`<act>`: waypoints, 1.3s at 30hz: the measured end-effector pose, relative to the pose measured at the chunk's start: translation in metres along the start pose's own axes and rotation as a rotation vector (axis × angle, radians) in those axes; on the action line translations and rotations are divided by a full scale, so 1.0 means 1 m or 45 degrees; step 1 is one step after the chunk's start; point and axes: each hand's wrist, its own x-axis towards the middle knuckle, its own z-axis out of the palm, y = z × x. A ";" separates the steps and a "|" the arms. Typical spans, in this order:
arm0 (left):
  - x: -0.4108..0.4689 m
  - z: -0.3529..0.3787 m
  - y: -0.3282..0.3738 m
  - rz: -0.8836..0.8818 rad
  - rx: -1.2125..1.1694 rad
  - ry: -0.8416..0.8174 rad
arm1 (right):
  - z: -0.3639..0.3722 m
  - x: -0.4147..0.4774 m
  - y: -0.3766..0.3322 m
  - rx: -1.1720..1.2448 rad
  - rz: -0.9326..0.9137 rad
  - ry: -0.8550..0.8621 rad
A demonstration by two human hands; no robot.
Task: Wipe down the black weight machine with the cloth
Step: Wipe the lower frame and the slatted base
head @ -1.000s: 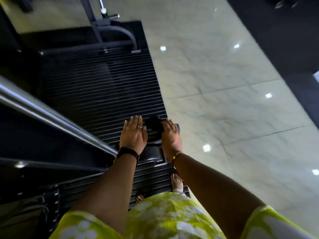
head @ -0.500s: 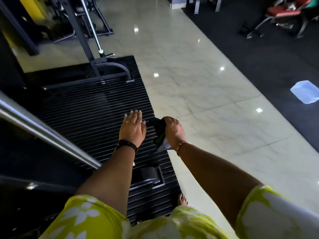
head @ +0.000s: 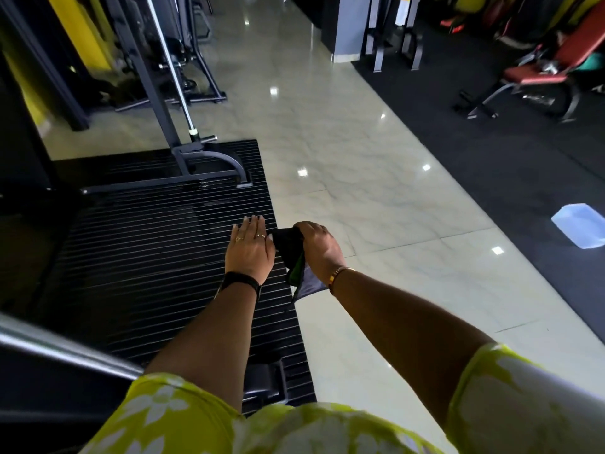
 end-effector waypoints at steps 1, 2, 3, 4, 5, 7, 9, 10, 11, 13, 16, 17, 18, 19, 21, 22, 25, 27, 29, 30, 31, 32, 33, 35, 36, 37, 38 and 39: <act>0.003 0.001 0.000 -0.012 0.008 -0.007 | -0.001 0.004 0.003 0.000 -0.003 0.003; 0.009 0.003 0.001 -0.022 0.015 -0.021 | -0.002 0.010 0.006 -0.001 -0.009 0.011; 0.014 0.003 0.001 -0.033 0.021 -0.033 | -0.002 0.015 0.008 -0.009 -0.015 0.019; 0.020 0.004 0.001 -0.045 0.015 -0.034 | -0.002 0.021 0.011 -0.020 -0.024 0.032; 0.028 0.005 0.001 -0.060 -0.004 -0.023 | -0.001 0.029 0.013 -0.027 -0.023 0.046; 0.044 0.008 0.001 -0.076 -0.040 0.014 | -0.001 0.045 0.017 -0.044 0.010 0.071; 0.059 0.011 0.000 -0.079 -0.051 0.020 | 0.002 0.060 0.021 -0.074 0.038 0.079; 0.070 0.015 -0.002 -0.082 -0.059 0.013 | 0.005 0.072 0.024 -0.087 0.046 0.077; 0.078 0.019 -0.004 -0.087 -0.058 0.004 | 0.007 0.081 0.026 -0.098 0.052 0.066; 0.099 0.028 -0.013 -0.093 -0.047 -0.019 | 0.016 0.108 0.032 -0.121 0.047 0.046; 0.136 0.041 -0.033 -0.091 -0.017 -0.067 | 0.031 0.152 0.036 -0.136 0.029 -0.005; 0.156 0.046 -0.045 -0.101 -0.006 -0.069 | 0.039 0.176 0.036 -0.145 0.016 -0.026; 0.173 0.047 -0.054 -0.117 -0.003 -0.072 | 0.045 0.195 0.035 -0.143 -0.002 -0.037; 0.190 0.048 -0.063 -0.138 -0.015 -0.069 | 0.050 0.213 0.032 -0.147 -0.023 -0.055; 0.231 0.045 -0.087 -0.219 -0.084 -0.013 | 0.062 0.261 0.018 -0.149 -0.083 -0.080; 0.254 0.042 -0.102 -0.258 -0.111 0.005 | 0.069 0.288 0.009 -0.157 -0.117 -0.093; 0.304 0.028 -0.139 -0.301 -0.102 0.003 | 0.077 0.351 -0.023 -0.178 -0.201 -0.125; 0.330 0.019 -0.166 -0.355 -0.077 0.025 | 0.089 0.389 -0.041 -0.226 -0.297 -0.163; 0.346 0.011 -0.190 -0.413 -0.038 0.021 | 0.100 0.415 -0.055 -0.194 -0.358 -0.152; 0.352 0.007 -0.204 -0.450 -0.035 0.013 | 0.106 0.430 -0.066 -0.180 -0.388 -0.141; 0.355 0.004 -0.214 -0.486 -0.031 -0.001 | 0.110 0.439 -0.073 -0.199 -0.402 -0.132; 0.360 0.001 -0.230 -0.531 -0.032 0.012 | 0.117 0.453 -0.085 -0.208 -0.450 -0.155; 0.361 -0.002 -0.241 -0.565 -0.025 0.006 | 0.119 0.462 -0.094 -0.205 -0.478 -0.207; 0.362 -0.008 -0.271 -0.655 -0.010 0.033 | 0.131 0.485 -0.116 -0.198 -0.559 -0.279; 0.361 -0.010 -0.282 -0.689 0.008 0.054 | 0.137 0.495 -0.124 -0.193 -0.589 -0.277; 0.359 -0.011 -0.300 -0.748 0.012 0.082 | 0.146 0.505 -0.140 -0.189 -0.611 -0.282; 0.356 -0.013 -0.313 -0.790 0.016 0.104 | 0.154 0.514 -0.151 -0.166 -0.631 -0.273; 0.355 -0.013 -0.325 -0.838 0.014 0.118 | 0.160 0.519 -0.164 -0.146 -0.645 -0.272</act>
